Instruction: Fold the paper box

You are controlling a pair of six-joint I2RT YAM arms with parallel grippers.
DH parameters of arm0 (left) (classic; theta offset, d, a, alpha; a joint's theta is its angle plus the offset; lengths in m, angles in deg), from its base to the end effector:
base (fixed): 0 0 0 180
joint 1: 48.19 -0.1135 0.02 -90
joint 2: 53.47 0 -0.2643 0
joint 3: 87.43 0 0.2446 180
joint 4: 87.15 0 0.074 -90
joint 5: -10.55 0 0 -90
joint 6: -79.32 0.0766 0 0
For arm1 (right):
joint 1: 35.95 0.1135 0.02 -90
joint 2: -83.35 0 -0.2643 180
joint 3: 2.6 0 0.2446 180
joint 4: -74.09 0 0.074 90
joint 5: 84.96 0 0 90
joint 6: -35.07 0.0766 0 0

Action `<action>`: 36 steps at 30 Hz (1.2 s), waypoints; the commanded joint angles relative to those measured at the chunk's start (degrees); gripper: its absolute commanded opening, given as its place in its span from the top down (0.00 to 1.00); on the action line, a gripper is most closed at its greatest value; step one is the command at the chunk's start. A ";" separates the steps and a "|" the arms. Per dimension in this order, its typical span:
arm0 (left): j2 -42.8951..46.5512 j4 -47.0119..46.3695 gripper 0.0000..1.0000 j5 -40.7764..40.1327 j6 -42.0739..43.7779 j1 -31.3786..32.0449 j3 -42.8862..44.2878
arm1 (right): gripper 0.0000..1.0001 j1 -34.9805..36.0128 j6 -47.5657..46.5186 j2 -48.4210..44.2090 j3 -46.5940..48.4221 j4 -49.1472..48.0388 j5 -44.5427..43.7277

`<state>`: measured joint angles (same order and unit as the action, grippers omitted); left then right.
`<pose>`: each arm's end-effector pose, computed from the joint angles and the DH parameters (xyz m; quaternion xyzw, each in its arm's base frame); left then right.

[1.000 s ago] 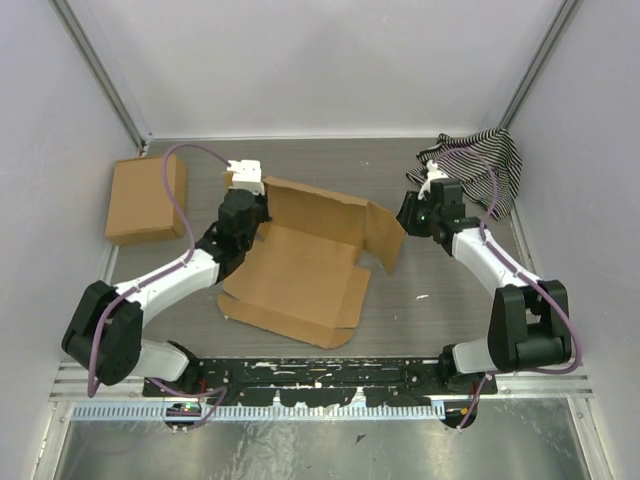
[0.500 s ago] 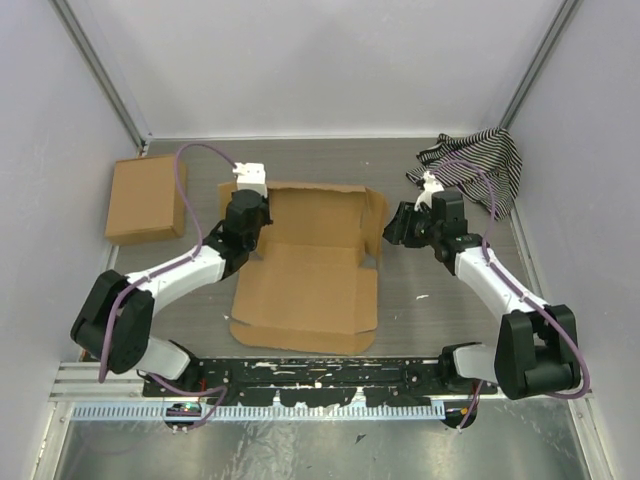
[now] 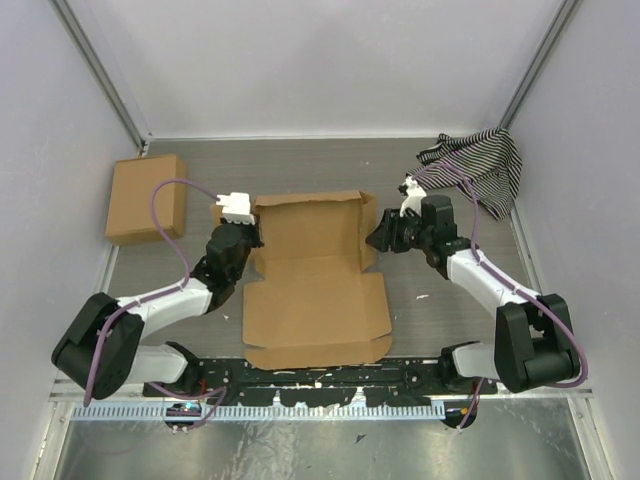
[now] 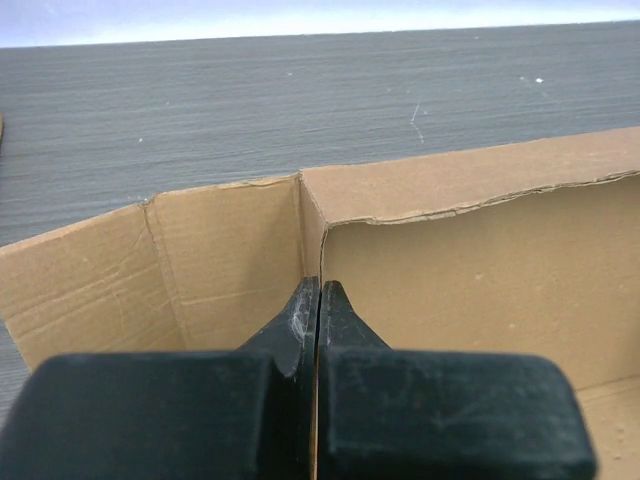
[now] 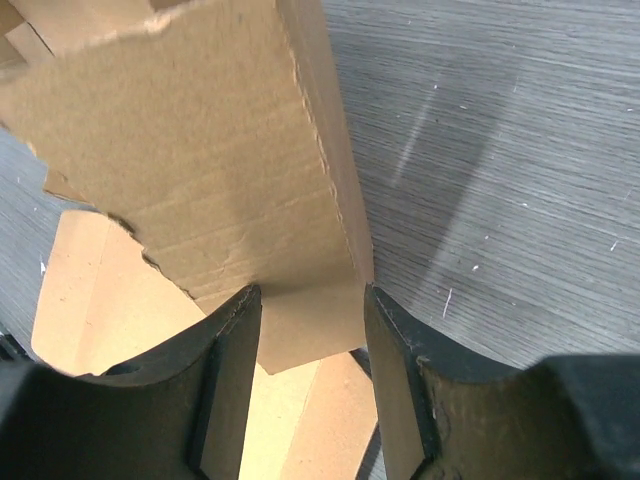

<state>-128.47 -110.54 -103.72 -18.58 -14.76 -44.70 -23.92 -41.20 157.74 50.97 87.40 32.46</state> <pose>0.2681 -0.1393 0.2160 0.0308 0.7546 -0.0749 0.6512 0.2812 0.0960 0.2014 -0.0983 0.8599 0.3056 0.3970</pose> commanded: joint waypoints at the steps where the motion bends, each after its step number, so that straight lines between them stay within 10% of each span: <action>1: 3.85 -9.58 1.00 2.65 0.60 0.06 -2.32 | 0.49 0.24 -2.20 -1.43 3.55 -2.93 0.42; 36: -1.15 -8.38 1.00 3.93 -0.48 0.14 -4.44 | 0.49 6.25 -2.90 -4.20 2.78 -1.31 -15.08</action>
<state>-128.64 -120.64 -98.61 -17.90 -14.76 -49.66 -17.99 -45.52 158.07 55.25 91.16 20.46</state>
